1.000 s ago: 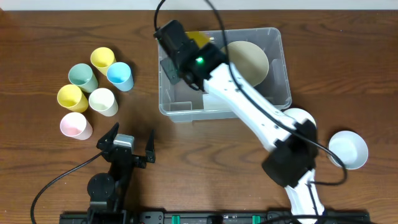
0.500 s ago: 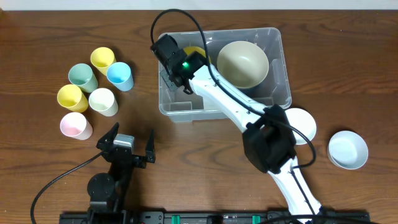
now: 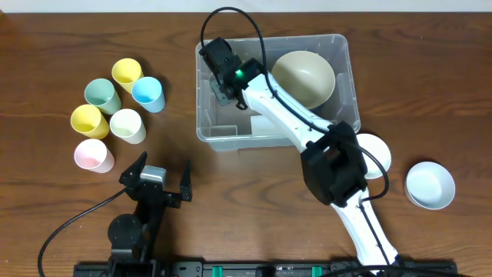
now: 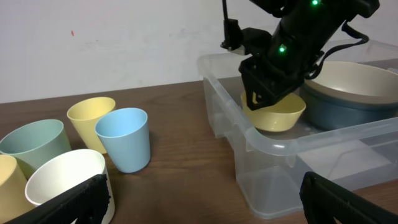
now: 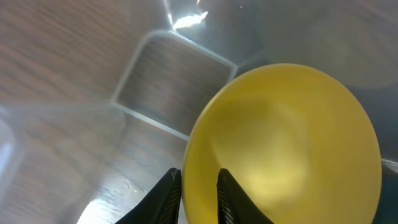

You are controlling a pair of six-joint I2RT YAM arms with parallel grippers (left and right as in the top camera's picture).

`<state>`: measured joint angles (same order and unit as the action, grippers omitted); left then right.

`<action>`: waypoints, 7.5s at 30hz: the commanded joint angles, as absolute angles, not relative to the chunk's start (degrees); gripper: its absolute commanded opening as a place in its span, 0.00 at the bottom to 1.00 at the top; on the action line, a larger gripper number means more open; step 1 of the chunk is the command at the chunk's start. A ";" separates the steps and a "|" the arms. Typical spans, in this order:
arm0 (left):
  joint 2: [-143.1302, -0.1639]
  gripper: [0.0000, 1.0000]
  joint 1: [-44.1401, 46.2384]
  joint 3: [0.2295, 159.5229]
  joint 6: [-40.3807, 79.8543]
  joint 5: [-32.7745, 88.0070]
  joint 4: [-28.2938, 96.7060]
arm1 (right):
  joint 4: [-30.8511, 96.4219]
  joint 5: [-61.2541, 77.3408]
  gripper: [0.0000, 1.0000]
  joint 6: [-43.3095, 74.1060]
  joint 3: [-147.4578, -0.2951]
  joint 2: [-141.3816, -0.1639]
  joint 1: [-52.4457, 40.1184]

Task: Pack container
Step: 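Carry the yellow bowl into the container's left side and release, then move the right gripper to the white bowl and grasp its rim, then lift the white bowl with the right gripper and carry it over the container, then lower the white bowl into the yellow bowl and open the right gripper, then move the right gripper to the second white bowl and grasp its rim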

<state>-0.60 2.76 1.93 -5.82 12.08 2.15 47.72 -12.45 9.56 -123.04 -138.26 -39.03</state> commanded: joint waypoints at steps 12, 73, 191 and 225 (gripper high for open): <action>-0.30 0.98 2.52 0.27 -5.52 12.86 2.90 | 61.25 -6.42 0.49 7.25 -132.25 -115.74 -38.61; -0.30 0.98 2.52 0.27 -5.54 12.86 2.90 | 56.51 -1.72 0.75 24.29 -64.18 -100.40 6.48; -0.30 0.98 2.52 0.27 -5.52 12.86 2.90 | 37.23 -12.40 0.61 25.61 -103.02 -118.89 -32.69; -0.30 0.98 2.52 0.27 -5.54 12.86 2.90 | 93.84 -13.67 0.73 38.57 -98.37 -84.99 15.84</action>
<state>-0.58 2.76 1.93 -5.82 12.08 2.15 94.28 -12.84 35.83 -102.26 -85.21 12.99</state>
